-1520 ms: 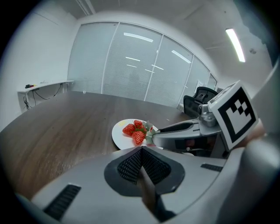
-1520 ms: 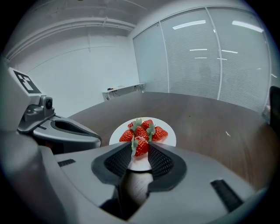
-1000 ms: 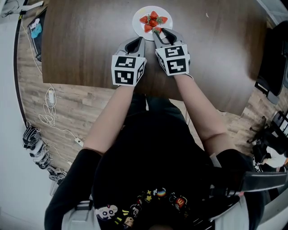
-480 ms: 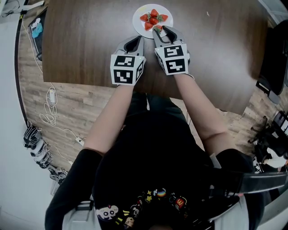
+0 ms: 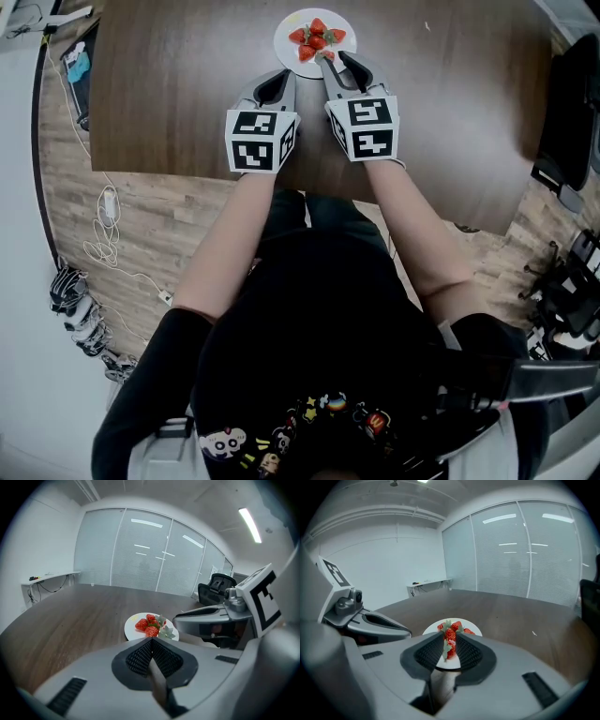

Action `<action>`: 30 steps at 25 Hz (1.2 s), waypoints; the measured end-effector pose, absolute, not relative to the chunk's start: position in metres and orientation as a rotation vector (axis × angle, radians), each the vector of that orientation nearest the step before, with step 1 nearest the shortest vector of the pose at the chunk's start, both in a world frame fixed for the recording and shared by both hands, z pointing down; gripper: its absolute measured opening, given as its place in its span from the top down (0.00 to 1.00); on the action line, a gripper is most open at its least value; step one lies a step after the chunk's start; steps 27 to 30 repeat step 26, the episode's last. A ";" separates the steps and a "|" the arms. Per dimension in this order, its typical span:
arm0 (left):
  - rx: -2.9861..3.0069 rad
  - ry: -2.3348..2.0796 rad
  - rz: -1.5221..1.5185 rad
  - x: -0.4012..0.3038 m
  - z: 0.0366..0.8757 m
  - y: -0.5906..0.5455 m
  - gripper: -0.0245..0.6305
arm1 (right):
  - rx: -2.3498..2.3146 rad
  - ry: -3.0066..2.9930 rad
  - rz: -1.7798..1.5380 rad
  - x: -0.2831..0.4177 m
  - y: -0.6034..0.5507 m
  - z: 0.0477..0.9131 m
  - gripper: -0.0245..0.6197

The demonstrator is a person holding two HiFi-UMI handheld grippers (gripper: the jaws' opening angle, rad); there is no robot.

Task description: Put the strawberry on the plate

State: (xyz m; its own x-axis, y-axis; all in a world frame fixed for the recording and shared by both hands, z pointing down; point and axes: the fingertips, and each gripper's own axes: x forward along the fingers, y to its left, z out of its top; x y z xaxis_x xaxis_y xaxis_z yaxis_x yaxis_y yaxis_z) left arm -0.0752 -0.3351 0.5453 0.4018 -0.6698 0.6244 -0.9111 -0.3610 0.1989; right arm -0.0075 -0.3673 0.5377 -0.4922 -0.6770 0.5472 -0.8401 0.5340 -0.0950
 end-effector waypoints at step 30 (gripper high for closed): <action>2.223 -1.462 0.599 -0.081 0.502 -0.337 0.98 | 1.414 -2.338 0.541 0.033 -0.339 0.501 0.90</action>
